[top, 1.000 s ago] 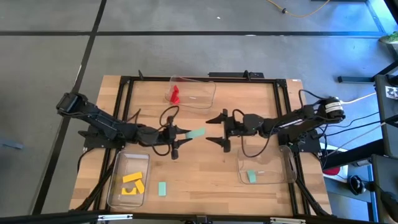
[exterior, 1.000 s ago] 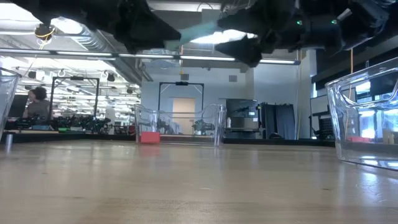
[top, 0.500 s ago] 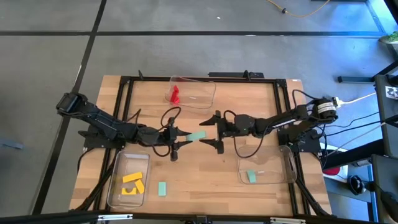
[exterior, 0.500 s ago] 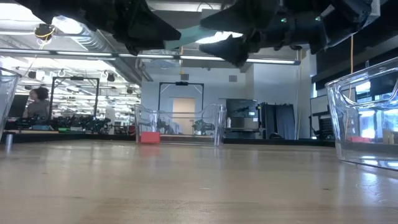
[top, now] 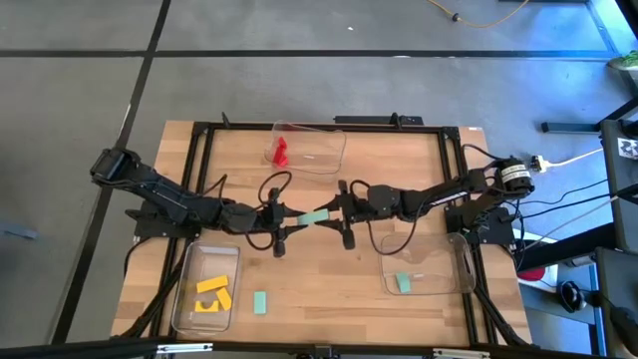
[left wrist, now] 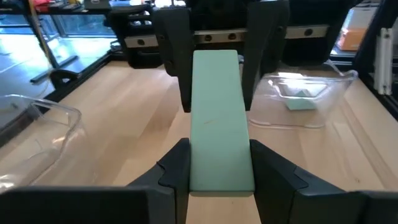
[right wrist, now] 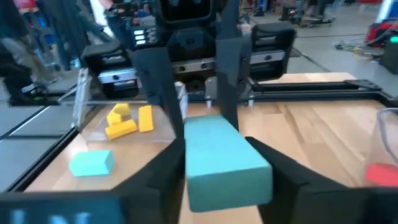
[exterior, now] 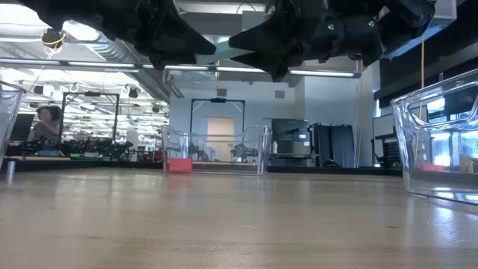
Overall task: Sort & place blocks by color
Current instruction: Put the top blue block into the bottom right transparent bin
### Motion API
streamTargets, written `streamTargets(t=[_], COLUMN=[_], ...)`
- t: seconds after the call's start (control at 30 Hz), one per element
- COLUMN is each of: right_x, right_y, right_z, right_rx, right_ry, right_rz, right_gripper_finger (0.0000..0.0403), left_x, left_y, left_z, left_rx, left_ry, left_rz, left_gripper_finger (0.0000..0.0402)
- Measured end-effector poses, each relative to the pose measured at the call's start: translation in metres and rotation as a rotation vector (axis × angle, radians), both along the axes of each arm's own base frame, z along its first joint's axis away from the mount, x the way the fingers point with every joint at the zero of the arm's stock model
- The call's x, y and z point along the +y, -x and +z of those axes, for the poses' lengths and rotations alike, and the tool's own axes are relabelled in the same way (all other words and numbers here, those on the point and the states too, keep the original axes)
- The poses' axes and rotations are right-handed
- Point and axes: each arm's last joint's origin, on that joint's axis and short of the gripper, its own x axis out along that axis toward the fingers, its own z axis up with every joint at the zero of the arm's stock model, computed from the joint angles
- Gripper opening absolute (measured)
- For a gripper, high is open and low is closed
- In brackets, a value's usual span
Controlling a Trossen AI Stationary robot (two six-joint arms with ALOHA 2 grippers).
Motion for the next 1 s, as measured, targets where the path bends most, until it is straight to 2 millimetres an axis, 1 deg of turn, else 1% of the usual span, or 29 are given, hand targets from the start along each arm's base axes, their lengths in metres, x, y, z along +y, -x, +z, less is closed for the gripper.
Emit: streamTargets(t=[0.03, 0.07, 0.2, 0.23, 0.37, 0.43, 0.5, 0.63, 0.77, 0.87, 0.93, 1.0], right_x=[0.000, 0.000, 0.000, 0.000, -0.003, -0.003, -0.003, -0.003, -0.003, -0.004, -0.003, -0.001], right_y=[0.000, 0.000, 0.001, 0.002, 0.012, 0.022, 0.035, 0.067, 0.099, 0.118, 0.126, 0.131], right_z=[0.000, 0.000, 0.002, 0.003, 0.007, 0.007, 0.008, -0.003, -0.004, -0.006, -0.003, -0.001], right_rx=[0.002, 0.002, -0.001, 0.006, 0.089, 0.138, 0.150, 0.171, 0.074, -0.003, -0.052, -0.056], right_ry=[0.008, 0.013, 0.027, 0.036, 0.087, 0.109, 0.126, 0.135, 0.079, 0.041, 0.028, 0.026], right_rz=[0.013, 0.015, 0.015, 0.015, -0.036, -0.094, -0.146, -0.213, -0.242, -0.237, -0.229, -0.217], right_gripper_finger=[0.0137, 0.0133, 0.0134, 0.0134, 0.0134, 0.0134, 0.0134, 0.0134, 0.0134, 0.0134, 0.0134, 0.0134], left_x=[0.000, 0.000, 0.000, -0.001, 0.002, 0.002, 0.003, 0.002, 0.003, 0.005, 0.004, 0.004], left_y=[0.000, 0.000, 0.000, 0.000, 0.006, 0.012, 0.018, 0.037, 0.054, 0.063, 0.067, 0.070], left_z=[0.000, 0.000, 0.000, 0.000, 0.002, 0.006, 0.012, 0.013, 0.012, 0.014, 0.014, 0.014], left_rx=[0.001, 0.002, 0.002, 0.004, 0.036, 0.052, 0.049, 0.020, -0.031, -0.125, -0.201, -0.277], left_ry=[0.000, 0.000, -0.005, -0.007, -0.018, -0.020, -0.031, -0.055, -0.043, -0.027, -0.019, -0.022], left_rz=[-0.002, -0.002, -0.002, 0.000, 0.023, 0.024, 0.057, 0.138, 0.140, 0.090, 0.015, -0.048], left_gripper_finger=[0.0119, 0.0119, 0.0119, 0.0125, 0.0188, 0.0214, 0.0228, 0.0236, 0.0238, 0.0238, 0.0239, 0.0239])
